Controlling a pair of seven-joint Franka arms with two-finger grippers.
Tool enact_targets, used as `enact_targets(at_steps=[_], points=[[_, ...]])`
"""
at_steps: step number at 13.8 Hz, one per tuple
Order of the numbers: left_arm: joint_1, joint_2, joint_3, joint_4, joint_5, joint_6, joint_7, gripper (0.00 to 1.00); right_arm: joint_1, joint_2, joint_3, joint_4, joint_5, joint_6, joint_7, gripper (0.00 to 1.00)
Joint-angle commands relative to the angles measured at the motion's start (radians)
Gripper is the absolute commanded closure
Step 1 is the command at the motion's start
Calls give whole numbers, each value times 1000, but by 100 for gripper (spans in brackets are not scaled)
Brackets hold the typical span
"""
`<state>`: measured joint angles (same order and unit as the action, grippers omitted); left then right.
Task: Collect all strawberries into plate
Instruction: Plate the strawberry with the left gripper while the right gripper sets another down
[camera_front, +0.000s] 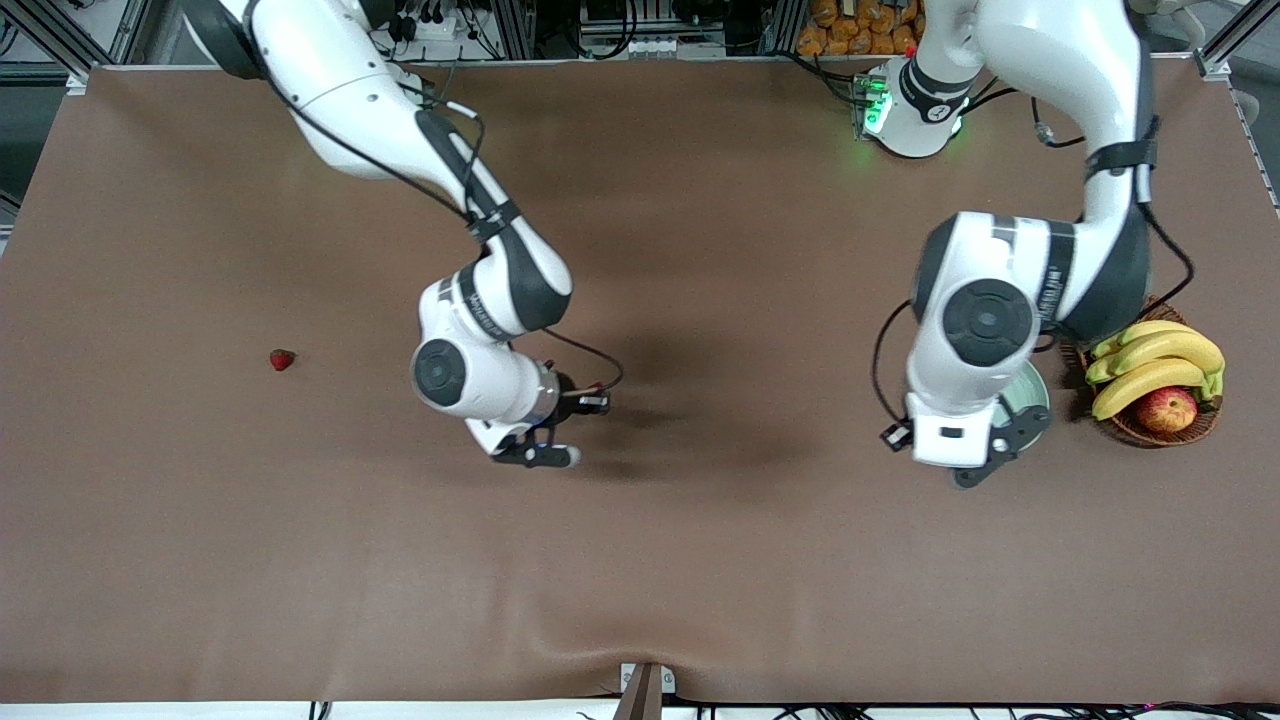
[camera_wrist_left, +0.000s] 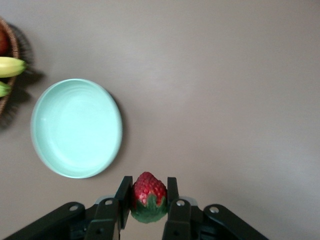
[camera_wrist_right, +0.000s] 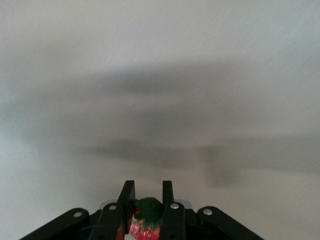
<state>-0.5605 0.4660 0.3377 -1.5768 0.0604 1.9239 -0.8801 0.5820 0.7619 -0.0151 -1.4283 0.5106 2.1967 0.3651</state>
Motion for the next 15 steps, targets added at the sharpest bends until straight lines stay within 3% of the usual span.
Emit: enact_targets(at_steps=[1, 8, 15], points=[[78, -59, -12, -126, -5, 27, 108, 100, 44, -1, -11, -35, 19, 5, 17, 88], [220, -24, -12, -347, -1, 308, 288, 100, 81, 40, -11, -54, 3, 8, 49, 88], [307, 57, -14, -364, -1, 385, 412, 100, 79, 62, -12, -55, -35, 41, 44, 77]])
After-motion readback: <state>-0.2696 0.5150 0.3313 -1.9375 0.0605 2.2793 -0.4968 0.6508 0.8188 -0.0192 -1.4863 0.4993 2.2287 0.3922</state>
